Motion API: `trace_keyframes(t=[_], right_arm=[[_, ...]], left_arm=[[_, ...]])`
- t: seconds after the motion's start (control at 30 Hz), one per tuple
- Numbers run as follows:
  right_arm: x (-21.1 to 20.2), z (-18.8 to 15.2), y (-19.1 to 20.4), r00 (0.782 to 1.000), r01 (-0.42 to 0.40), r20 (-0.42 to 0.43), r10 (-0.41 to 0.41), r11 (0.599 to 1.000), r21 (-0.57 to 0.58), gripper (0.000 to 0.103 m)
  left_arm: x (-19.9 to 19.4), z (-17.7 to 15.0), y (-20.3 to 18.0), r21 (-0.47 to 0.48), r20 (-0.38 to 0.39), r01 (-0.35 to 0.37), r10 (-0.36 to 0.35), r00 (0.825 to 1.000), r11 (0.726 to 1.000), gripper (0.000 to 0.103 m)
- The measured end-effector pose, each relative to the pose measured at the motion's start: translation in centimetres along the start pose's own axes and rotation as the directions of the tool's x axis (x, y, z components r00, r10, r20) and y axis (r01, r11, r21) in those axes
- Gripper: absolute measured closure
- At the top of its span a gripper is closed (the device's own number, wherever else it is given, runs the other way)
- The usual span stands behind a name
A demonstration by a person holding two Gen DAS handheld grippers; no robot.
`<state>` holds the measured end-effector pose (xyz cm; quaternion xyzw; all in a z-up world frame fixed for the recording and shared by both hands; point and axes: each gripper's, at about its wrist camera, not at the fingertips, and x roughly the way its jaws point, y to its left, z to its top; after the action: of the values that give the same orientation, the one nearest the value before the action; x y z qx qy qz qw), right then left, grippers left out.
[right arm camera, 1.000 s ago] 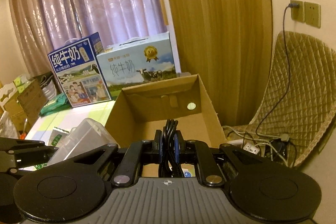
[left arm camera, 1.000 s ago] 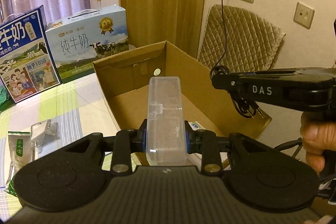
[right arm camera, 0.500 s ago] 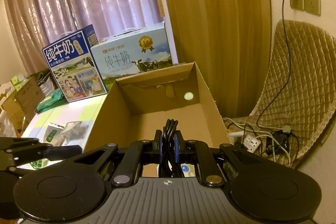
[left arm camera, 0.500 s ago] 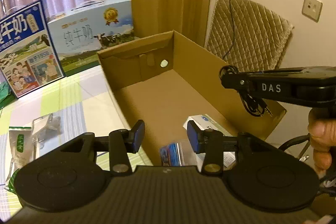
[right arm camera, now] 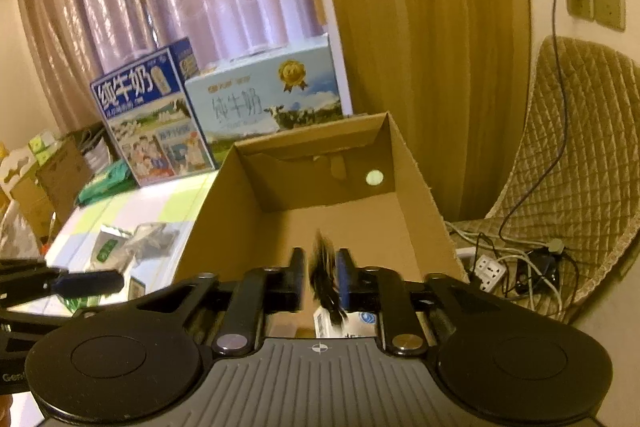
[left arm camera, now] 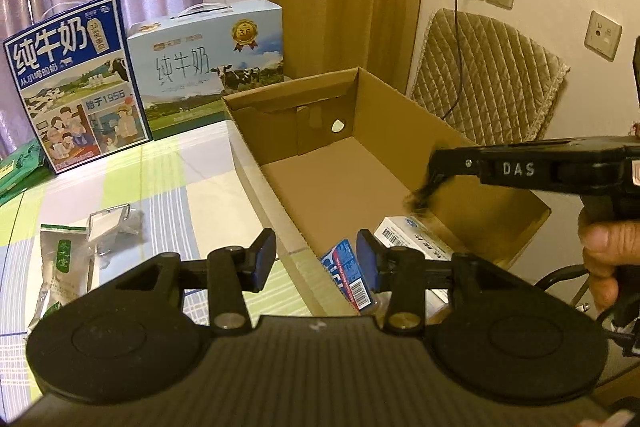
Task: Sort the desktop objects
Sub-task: 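Carry the plastic box and cable into the cardboard box and open both tools, then bring both open tools back over the remaining boxes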
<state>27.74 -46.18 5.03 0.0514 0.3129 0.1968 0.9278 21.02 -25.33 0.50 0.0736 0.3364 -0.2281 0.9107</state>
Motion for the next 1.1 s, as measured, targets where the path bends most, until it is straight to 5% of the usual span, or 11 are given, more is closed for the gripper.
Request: trace_keyframes(t=[0.03, 0.4, 0.57, 1.1], right_arm=[[-0.3, 0.1, -0.1, 1.000, 0.006, 0.014, -0.006, 1.000, 0.007, 0.056], [-4.9, -0.9, 1.0, 0.998, 0.005, 0.069, -0.008, 0.999, 0.047, 0.044], [-6.9, -2.5, 3.8, 0.997, -0.031, 0.075, 0.028, 0.999, 0.039, 0.035], [-9.6, -7.3, 15.8, 0.976, -0.205, 0.036, 0.217, 0.956, -0.209, 0.020]], left_arm=[[-0.2, -0.1, 0.2, -0.002, 0.003, -0.002, 0.002, 1.000, 1.000, 0.065], [-3.7, -2.3, 3.4, -0.048, 0.016, -0.047, 0.048, 0.999, 0.998, 0.058], [-6.5, -4.0, 5.8, -0.076, 0.025, -0.073, 0.076, 0.997, 0.994, 0.039], [-14.9, -11.9, 16.1, -0.153, -0.012, -0.262, 0.263, 0.965, 0.953, 0.016]])
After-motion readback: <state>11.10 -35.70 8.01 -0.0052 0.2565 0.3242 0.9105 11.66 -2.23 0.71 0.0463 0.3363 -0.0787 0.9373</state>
